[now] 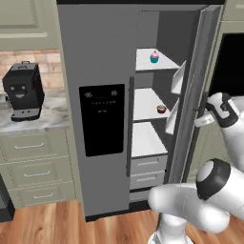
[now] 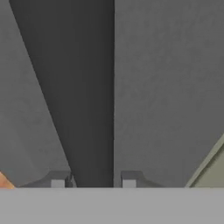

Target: Take the cupcakes from the fridge and place them on the empty tray on the dining counter.

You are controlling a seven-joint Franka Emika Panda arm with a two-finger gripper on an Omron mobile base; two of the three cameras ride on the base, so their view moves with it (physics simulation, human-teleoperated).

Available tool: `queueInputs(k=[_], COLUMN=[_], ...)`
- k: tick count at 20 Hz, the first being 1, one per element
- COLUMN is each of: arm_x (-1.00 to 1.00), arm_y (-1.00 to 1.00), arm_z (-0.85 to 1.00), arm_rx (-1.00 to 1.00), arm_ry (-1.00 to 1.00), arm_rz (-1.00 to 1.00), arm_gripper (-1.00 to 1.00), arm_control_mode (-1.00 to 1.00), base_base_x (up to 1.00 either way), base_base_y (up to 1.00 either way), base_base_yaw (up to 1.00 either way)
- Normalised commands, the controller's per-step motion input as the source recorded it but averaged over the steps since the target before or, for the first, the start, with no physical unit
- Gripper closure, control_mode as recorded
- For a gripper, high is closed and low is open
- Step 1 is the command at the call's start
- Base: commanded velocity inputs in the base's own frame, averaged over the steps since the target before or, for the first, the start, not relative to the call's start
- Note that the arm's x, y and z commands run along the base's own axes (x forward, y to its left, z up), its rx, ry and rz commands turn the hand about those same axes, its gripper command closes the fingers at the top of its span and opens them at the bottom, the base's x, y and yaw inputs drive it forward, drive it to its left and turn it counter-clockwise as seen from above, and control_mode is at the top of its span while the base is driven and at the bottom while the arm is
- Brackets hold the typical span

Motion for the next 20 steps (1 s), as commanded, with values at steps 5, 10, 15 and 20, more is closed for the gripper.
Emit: queueInputs(k=[5,10,15,20], arm_x=[-0.09,-0.49,-0.79,-0.50], arm_y=[-0.62,-0.21,0.10,0.64], arm_z=[0.00,0.15,0.19,0.25], arm_rx=[0.00,0.05,0.00,-0.06], arm_ry=[-0.10,-0.25,-0.31,-0.14], arm_rz=[0.00,0.00,0.00,0.00], arm_gripper=[-1.00,-1.00,-1.00,-1.00], arm_control_mode=[-1.00,-1.00,-1.00,-1.00], base_base_x=[0.00,0.00,0.00,0.00], base_base_y=[0.00,0.00,0.00,0.00], base_base_yaw=[0.00,0.00,0.00,0.00])
